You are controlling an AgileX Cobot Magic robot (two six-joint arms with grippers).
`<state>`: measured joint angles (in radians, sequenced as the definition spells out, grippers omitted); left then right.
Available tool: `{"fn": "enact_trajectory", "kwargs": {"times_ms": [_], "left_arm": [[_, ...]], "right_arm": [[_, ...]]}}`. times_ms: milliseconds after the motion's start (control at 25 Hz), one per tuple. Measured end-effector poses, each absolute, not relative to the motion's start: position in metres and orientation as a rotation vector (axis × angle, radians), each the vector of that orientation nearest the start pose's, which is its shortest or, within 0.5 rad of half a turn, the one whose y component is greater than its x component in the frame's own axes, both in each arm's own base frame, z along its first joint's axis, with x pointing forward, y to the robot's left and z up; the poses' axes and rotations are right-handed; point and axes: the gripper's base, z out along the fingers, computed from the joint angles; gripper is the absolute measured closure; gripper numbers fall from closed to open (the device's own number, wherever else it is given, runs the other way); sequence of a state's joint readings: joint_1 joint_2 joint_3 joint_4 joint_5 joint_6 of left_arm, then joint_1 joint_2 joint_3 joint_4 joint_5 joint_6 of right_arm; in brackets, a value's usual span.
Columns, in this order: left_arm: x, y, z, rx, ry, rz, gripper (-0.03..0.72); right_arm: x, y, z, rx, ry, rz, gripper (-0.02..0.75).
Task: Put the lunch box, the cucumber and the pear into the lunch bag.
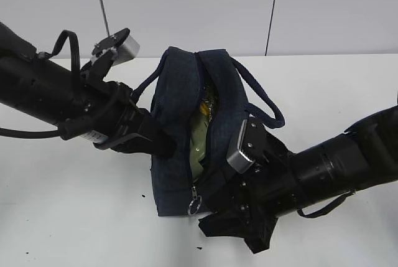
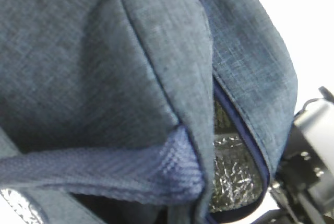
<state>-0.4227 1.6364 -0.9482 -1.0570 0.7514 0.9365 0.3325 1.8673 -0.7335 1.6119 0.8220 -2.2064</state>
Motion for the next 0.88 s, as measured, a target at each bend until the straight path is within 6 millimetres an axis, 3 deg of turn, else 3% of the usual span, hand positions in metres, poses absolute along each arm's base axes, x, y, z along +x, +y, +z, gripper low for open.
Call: {"fn": "enact_trajectory", "kwargs": {"times_ms": [320,880], "left_arm": [[0.264,-0.178,0.216,0.795,2.459,-0.974,0.703],[0.264,-0.178,0.216,0.792,2.458,-0.975,0.703]], "right_arm": [[0.266,0.164,0.109,-1.197,1.948,0.957,0.388],[0.264,0.17,0.111,-1.204,1.897,1.006,0.388]]}}
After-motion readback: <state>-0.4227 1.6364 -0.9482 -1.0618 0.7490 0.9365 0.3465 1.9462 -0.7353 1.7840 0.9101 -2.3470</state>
